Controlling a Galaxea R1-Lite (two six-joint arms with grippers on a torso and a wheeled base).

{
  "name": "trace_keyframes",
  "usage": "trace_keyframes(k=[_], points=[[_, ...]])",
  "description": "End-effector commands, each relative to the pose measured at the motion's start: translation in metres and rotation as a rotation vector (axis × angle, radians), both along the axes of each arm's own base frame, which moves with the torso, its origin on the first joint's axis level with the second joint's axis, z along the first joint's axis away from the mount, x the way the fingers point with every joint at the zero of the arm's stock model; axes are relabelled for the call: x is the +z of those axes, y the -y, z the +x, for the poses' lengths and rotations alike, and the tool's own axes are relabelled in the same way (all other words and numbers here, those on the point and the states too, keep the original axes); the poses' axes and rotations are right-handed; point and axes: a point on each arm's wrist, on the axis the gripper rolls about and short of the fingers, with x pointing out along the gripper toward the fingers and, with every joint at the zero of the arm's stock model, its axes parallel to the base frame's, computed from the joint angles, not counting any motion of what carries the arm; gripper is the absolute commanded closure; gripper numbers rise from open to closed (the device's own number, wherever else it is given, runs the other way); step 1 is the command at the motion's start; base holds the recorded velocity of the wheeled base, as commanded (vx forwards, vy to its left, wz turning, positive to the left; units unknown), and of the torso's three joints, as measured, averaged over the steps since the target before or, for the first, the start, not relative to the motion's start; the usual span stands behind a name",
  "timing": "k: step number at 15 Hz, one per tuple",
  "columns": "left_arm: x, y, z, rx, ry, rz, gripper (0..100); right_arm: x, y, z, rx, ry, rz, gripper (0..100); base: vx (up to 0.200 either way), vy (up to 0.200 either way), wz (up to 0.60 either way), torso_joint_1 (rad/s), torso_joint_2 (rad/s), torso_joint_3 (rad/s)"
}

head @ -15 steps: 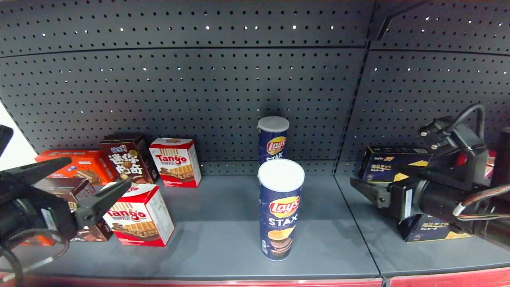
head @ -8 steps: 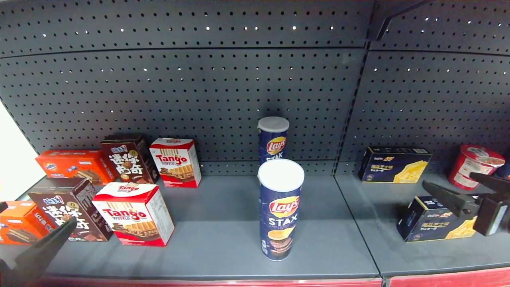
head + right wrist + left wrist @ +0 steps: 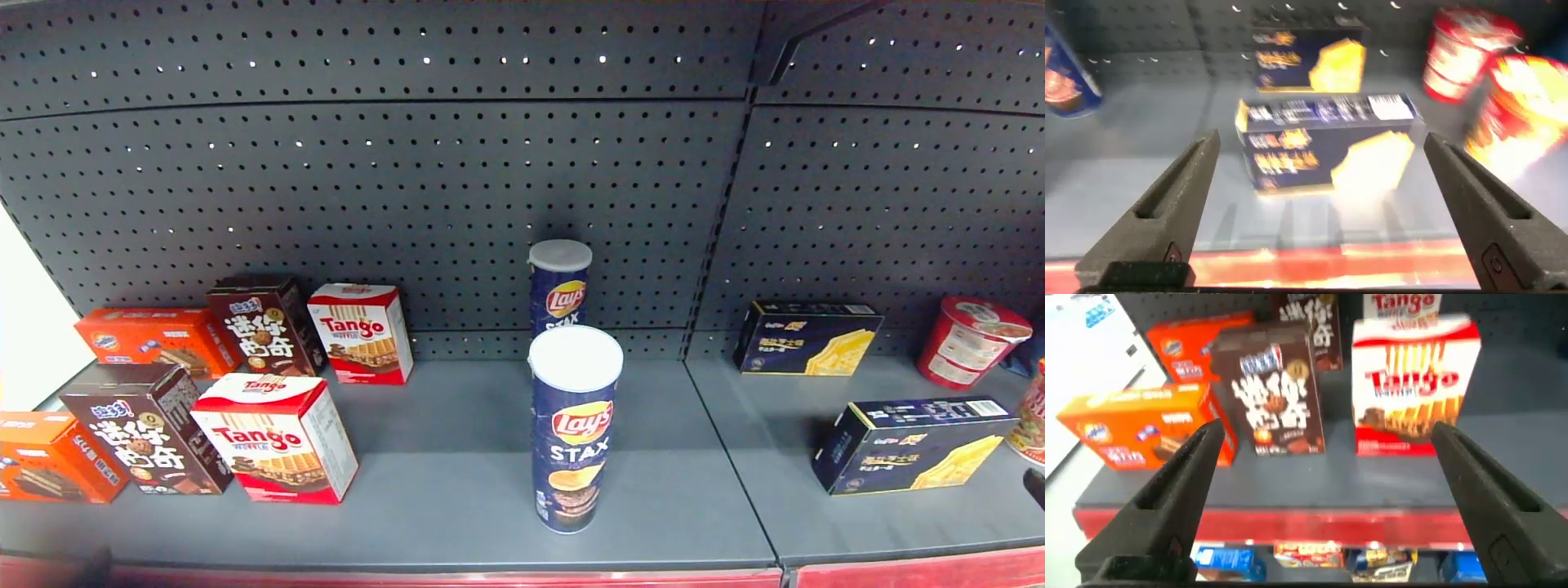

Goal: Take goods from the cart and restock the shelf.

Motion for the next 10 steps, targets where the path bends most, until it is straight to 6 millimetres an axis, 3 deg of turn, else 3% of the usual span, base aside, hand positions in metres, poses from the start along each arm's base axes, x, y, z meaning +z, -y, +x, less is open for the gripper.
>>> trace_keyframes(k=[1, 4, 7, 10], points=[[-0.023, -0.001, -0.017, -0.003, 0.033, -0.001, 0, -0.014, 0.003, -0.03, -0.012, 0.048, 0.002, 0, 0.0, 0.0, 0.0, 0.0, 0.0, 0.0], [-0.05, -0.001, -0.04, -0.009, 0.002, -0.004, 0, -0.049, 0.004, -0.047, -0.015, 0.038, -0.013, 0, 0.0, 0.0, 0.0, 0.0, 0.0, 0.0], [-0.05, -0.001, -0.049, -0.004, 0.031, -0.071, 0, -0.078, 0.005, -0.065, 0.0, 0.029, -0.025, 0, 0.0, 0.0, 0.0, 0.0, 0.0, 0.0], [-0.05, 0.0, -0.049, -0.046, 0.029, -0.09, 0, -0.078, 0.004, -0.066, 0.043, 0.03, -0.005, 0, 0.0, 0.0, 0.0, 0.0, 0.0, 0.0]])
